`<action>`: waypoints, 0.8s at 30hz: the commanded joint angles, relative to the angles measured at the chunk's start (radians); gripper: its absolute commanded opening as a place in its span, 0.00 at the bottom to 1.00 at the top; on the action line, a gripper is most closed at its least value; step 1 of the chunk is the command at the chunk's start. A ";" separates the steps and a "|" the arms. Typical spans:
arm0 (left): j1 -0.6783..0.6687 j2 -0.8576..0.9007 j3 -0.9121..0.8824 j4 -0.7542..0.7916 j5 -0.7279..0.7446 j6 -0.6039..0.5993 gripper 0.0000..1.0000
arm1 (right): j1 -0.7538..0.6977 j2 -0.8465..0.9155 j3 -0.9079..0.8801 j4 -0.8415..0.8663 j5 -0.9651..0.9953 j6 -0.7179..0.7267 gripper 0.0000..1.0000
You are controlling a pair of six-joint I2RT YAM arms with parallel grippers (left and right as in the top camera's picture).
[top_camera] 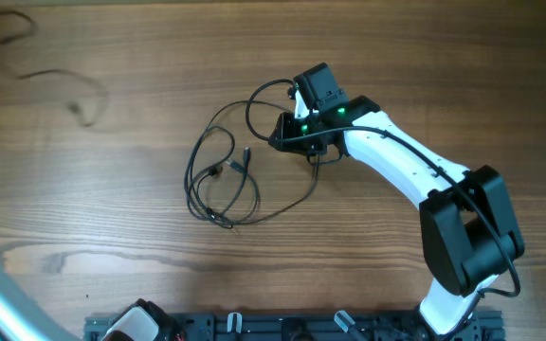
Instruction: Untangle cables
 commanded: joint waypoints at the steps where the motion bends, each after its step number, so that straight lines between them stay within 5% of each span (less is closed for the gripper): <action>1: 0.080 -0.001 0.031 -0.092 -0.185 0.053 0.04 | 0.001 0.014 -0.003 -0.006 -0.010 -0.039 0.37; 4: 0.072 0.042 0.031 -0.261 -0.346 0.209 0.04 | 0.001 0.014 -0.003 -0.017 -0.012 -0.039 0.38; 8: 0.041 0.150 0.030 -0.341 -0.591 0.235 0.04 | 0.001 0.014 -0.003 -0.022 -0.029 -0.043 0.38; 14: 0.040 0.323 0.029 -0.353 -0.607 0.231 0.05 | 0.001 0.014 -0.003 -0.033 -0.028 -0.062 0.38; 19: 0.017 0.393 0.029 -0.399 -0.608 0.231 0.51 | 0.001 0.014 -0.003 -0.037 -0.028 -0.063 0.54; 21: 0.008 0.390 0.029 -0.401 -0.632 0.229 0.58 | 0.001 0.014 -0.003 -0.037 -0.028 -0.062 0.67; 24: -0.009 0.360 0.029 -0.419 -0.682 0.204 0.58 | 0.001 0.014 -0.003 -0.036 -0.023 -0.065 0.72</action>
